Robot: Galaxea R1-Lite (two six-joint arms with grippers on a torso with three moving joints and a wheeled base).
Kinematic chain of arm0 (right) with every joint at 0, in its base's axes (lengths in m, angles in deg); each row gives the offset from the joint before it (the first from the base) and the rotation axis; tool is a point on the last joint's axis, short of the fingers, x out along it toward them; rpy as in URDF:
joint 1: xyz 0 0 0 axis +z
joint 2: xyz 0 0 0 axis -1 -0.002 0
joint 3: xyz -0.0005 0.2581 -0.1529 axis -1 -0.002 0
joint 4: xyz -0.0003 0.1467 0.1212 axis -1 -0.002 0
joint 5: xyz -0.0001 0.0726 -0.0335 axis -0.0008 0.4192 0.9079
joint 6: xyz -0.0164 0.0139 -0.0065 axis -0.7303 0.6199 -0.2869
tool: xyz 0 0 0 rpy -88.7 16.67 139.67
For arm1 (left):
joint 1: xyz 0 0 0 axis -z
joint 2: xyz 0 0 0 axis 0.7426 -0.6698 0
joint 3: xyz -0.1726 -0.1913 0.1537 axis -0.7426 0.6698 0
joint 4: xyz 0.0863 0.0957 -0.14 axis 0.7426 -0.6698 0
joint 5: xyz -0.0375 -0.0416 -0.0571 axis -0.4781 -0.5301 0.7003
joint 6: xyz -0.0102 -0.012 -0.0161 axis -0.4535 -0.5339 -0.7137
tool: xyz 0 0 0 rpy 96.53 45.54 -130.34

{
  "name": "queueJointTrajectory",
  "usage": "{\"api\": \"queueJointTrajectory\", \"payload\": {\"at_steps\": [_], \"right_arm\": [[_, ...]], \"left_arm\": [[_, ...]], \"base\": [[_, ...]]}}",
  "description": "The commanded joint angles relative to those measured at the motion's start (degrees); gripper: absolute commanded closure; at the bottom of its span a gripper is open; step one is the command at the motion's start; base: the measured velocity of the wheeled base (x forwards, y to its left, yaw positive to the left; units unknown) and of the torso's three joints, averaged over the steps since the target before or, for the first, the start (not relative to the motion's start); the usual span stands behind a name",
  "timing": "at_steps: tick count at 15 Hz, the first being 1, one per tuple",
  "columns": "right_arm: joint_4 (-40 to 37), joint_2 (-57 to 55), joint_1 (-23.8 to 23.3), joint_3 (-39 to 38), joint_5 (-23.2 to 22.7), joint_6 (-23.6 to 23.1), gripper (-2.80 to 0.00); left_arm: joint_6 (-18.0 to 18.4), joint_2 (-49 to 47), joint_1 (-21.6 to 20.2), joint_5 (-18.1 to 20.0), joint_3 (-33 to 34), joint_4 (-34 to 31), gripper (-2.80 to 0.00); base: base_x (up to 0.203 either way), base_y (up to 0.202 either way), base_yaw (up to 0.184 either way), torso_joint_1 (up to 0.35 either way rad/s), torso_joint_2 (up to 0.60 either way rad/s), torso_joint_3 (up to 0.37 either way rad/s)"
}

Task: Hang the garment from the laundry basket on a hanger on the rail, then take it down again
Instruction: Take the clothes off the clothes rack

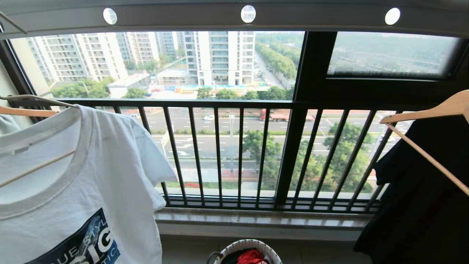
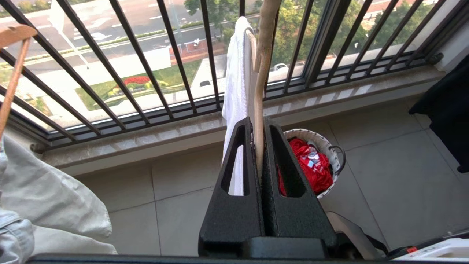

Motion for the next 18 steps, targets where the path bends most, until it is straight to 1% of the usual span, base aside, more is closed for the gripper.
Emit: {"api": "queueJointTrajectory", "payload": {"at_steps": [1,3,5,7,8,9,11,12,15,18], "right_arm": [[0.0,0.0,0.0,0.0,0.0,0.0,0.0],[0.0,0.0,0.0,0.0,0.0,0.0,0.0],[0.0,0.0,0.0,0.0,0.0,0.0,0.0],[0.0,0.0,0.0,0.0,0.0,0.0,0.0],[0.0,-0.1,0.0,0.0,0.0,0.0,0.0],[0.0,0.0,0.0,0.0,0.0,0.0,0.0],[0.0,0.0,0.0,0.0,0.0,0.0,0.0],[0.0,0.0,0.0,0.0,0.0,0.0,0.0],[0.0,0.0,0.0,0.0,0.0,0.0,0.0],[0.0,0.0,0.0,0.0,0.0,-0.1,0.0]], "left_arm": [[0.2,2.0,4.0,0.2,5.0,0.2,0.0],[0.1,2.3,8.6,0.3,9.1,1.0,0.0],[0.0,1.8,12.7,0.3,15.8,3.9,0.0],[-0.6,0.3,17.6,0.3,23.6,11.7,0.0],[-1.4,-0.7,20.5,0.3,27.4,18.2,0.0],[-3.6,-1.6,24.0,0.3,30.0,24.2,0.0],[-12.0,-5.0,30.0,0.1,33.1,35.2,0.0],[-14.9,-7.5,32.4,-0.1,34.4,40.5,0.0],[-19.1,-15.5,36.5,-0.9,37.4,54.1,0.0],[-24.1,-23.3,40.7,-2.0,38.4,65.9,0.0]], "base": [[0.0,0.0,0.0,0.0,0.0,0.0],[0.0,0.0,0.0,0.0,0.0,0.0],[0.0,0.0,0.0,0.0,0.0,0.0],[0.0,0.0,0.0,0.0,0.0,0.0],[0.0,0.0,0.0,0.0,0.0,0.0],[0.0,0.0,0.0,0.0,0.0,0.0],[0.0,0.0,0.0,0.0,0.0,0.0],[0.0,0.0,0.0,0.0,0.0,0.0],[0.0,0.0,0.0,0.0,0.0,0.0],[0.0,0.0,0.0,0.0,0.0,0.0]]}}
